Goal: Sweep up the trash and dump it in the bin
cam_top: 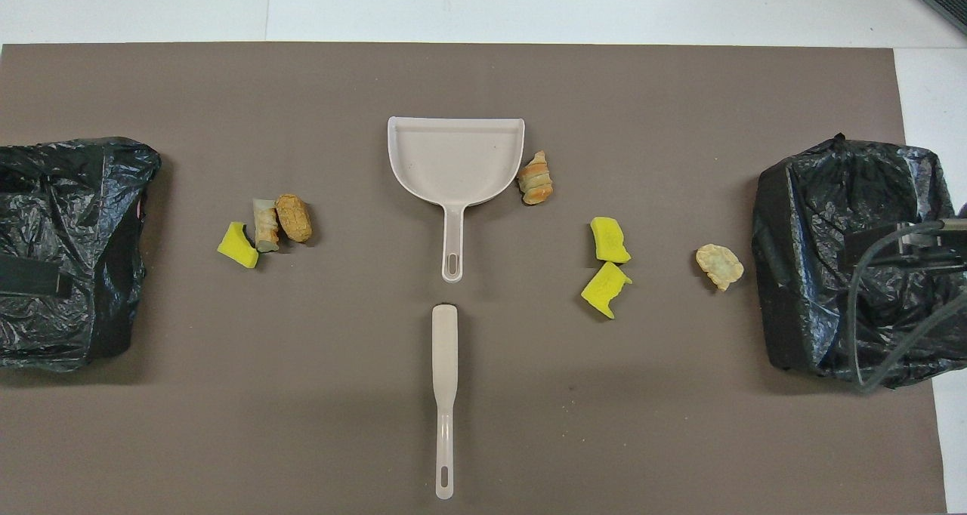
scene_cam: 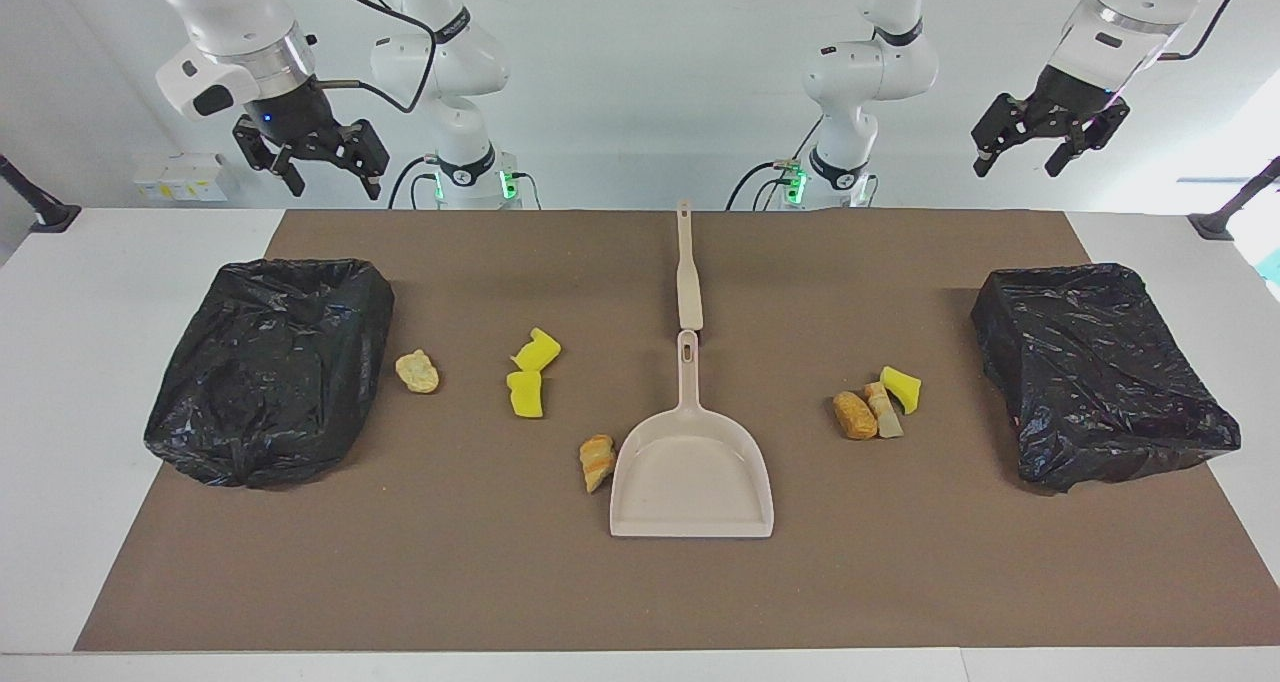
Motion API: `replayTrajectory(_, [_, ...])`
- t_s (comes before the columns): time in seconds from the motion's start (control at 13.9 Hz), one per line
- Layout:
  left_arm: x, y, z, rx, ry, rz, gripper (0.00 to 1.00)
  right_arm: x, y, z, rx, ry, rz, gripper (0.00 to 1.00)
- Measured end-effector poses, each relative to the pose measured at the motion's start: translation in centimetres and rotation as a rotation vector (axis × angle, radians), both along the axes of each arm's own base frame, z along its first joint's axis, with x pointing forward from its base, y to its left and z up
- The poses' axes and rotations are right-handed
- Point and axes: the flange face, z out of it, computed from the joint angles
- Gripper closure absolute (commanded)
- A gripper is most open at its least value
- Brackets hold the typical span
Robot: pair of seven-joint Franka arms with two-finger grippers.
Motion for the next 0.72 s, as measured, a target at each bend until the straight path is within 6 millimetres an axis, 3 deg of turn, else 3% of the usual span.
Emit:
replayTrajectory(0.36, [0.0, -1.0, -0.5, -0.007, 0.007, -0.019, 0.00, 1.2, 3.2, -2.4, 0.003, 0.002, 0.059, 0.00])
replayTrajectory(0.58, [0.2, -5.1, -2.9, -0.005, 0.011, -0.052, 0.00, 2.9, 5.1, -5.4, 0.007, 0.039, 0.088, 0.00])
replayTrajectory(0.72, [0.0, -8.9, -5.0, -0.002, 0.017, -0.046, 0.00, 4.6, 6.1, -7.7, 0.010, 0.048, 0.101, 0.00])
